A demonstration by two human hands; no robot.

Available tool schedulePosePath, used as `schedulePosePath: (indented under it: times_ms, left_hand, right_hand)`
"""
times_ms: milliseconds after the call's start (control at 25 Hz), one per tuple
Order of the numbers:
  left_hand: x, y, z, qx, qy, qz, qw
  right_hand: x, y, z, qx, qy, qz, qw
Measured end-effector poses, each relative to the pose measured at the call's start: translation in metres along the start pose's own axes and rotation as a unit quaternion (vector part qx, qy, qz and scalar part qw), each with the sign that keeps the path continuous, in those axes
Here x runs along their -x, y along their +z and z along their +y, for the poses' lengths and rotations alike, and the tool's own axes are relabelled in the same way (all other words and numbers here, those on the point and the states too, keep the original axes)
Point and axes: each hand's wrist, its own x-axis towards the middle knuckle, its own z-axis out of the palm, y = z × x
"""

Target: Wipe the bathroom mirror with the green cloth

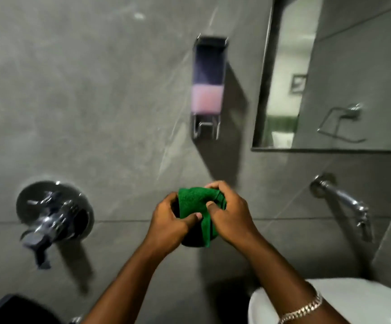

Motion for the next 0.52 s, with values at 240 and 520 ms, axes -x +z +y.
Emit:
schedulePosePath:
  times_ms: [240,520]
  left_hand:
    - [-0.071,0.086,0.174,-0.015,0.208,0.008,0.978]
    - [-0.163,0.123,0.350,-0.217,0.445,0.096,0.864]
  right_hand:
    - [-0.110,-0.149,-0.072,-0.059,-0.157,0.149,0.975]
    - [-0.238,-0.269,-0.175,-0.036,-0.255,0.264,0.929]
